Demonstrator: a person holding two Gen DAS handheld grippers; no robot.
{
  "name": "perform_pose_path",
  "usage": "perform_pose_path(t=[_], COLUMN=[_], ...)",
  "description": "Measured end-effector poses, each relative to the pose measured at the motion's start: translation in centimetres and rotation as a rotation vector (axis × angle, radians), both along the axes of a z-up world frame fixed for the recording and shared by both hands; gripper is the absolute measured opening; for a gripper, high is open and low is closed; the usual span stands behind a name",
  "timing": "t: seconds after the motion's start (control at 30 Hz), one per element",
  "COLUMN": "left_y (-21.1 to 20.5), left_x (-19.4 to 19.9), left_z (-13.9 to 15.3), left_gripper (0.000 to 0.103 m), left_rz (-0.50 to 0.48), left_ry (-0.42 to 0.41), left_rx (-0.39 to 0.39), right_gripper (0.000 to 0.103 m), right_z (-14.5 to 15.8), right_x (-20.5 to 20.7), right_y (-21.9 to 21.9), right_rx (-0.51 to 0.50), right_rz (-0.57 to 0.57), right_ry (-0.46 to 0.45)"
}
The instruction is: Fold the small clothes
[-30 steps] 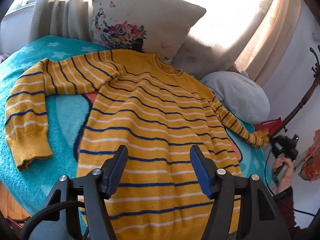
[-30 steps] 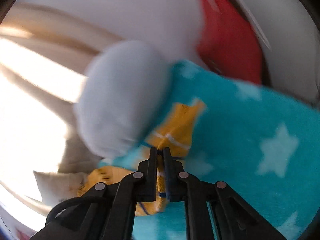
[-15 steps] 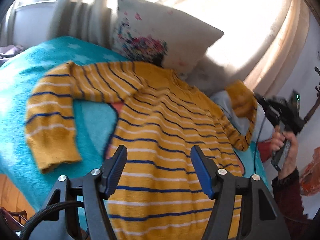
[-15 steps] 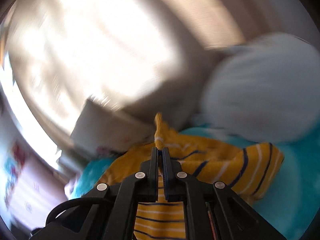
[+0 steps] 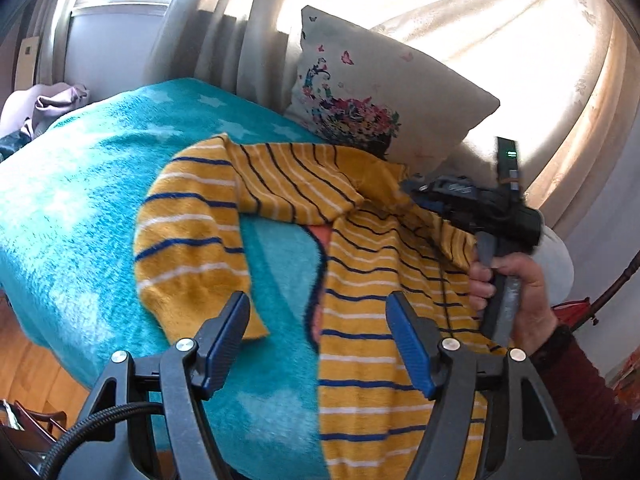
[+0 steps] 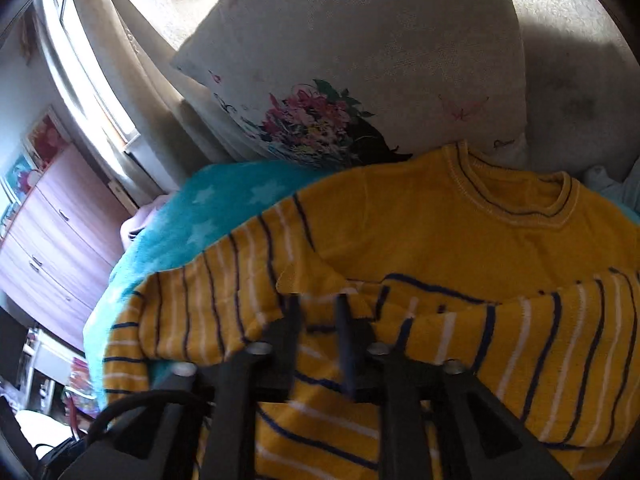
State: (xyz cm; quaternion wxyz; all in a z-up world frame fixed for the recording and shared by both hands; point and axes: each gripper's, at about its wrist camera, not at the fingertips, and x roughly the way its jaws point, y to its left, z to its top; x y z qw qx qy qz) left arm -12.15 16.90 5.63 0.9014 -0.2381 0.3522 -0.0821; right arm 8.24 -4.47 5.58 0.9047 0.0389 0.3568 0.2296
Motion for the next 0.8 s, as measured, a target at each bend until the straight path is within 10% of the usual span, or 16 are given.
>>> perform_pose_path(t=[0.13,0.33,0.5,0.8], left_y=[0.6,0.4,-0.5,-1.1], left_x=[0.9,1.8,2.1,2.6], left_z=[-0.7,-1.0,-0.3,-0.2], left_gripper=[0.071,0.071,0.074,0.074], left_rz=[-0.007,-0.026,-0.041,-0.031], left_ry=[0.014,0.030,0.022,0.030], left_rx=[-0.023,-0.088,-0.072,-0.074], right_gripper=[0.060,0.058,0.058,0.058], right_z=[2.4,1.2,-3.2,1.1], right_x=[-1.0,-0.6,-0.6,0.4], right_y=[-1.4,-0.8,-0.1,-2.2], right_rx=[-0.030,-0.139,-0.074,-0.052], right_rz=[-0.044,-0.043,0.058,0.025], right_ry=[-0.087,-0.050,0.164,0.056])
